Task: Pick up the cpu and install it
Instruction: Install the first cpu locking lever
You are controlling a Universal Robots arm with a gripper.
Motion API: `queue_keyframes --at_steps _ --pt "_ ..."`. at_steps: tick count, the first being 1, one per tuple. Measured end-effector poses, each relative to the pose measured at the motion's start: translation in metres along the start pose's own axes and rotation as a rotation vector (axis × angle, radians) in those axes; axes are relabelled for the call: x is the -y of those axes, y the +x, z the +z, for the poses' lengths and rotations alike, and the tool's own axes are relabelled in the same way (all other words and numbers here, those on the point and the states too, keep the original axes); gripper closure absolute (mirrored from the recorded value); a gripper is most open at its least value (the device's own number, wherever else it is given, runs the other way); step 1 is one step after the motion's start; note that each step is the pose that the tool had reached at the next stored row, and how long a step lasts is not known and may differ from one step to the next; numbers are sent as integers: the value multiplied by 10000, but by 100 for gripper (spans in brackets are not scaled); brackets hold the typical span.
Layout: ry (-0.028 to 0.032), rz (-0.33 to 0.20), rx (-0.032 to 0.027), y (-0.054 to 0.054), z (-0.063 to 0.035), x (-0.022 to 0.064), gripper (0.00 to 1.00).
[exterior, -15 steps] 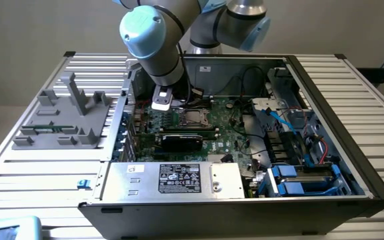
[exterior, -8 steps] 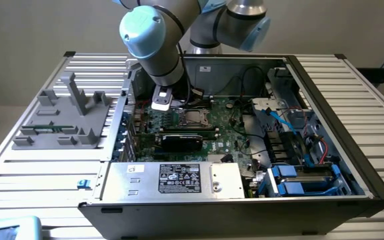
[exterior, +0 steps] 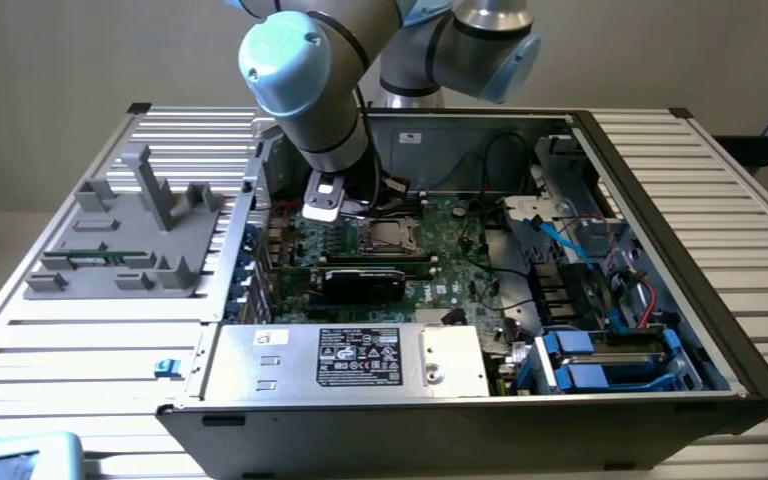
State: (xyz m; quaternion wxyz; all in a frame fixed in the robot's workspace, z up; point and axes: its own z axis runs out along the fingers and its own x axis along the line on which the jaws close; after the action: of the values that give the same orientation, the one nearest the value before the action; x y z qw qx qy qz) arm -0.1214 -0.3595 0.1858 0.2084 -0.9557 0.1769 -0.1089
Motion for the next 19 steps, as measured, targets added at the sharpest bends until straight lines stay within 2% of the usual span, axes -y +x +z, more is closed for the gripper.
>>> queue_keyframes --at_steps 3,10,19 --pt "14 46 -15 -11 -2 -3 88" --pt "54 180 -32 -109 -35 -34 88" --pt "126 321 -58 -126 -38 -21 88"
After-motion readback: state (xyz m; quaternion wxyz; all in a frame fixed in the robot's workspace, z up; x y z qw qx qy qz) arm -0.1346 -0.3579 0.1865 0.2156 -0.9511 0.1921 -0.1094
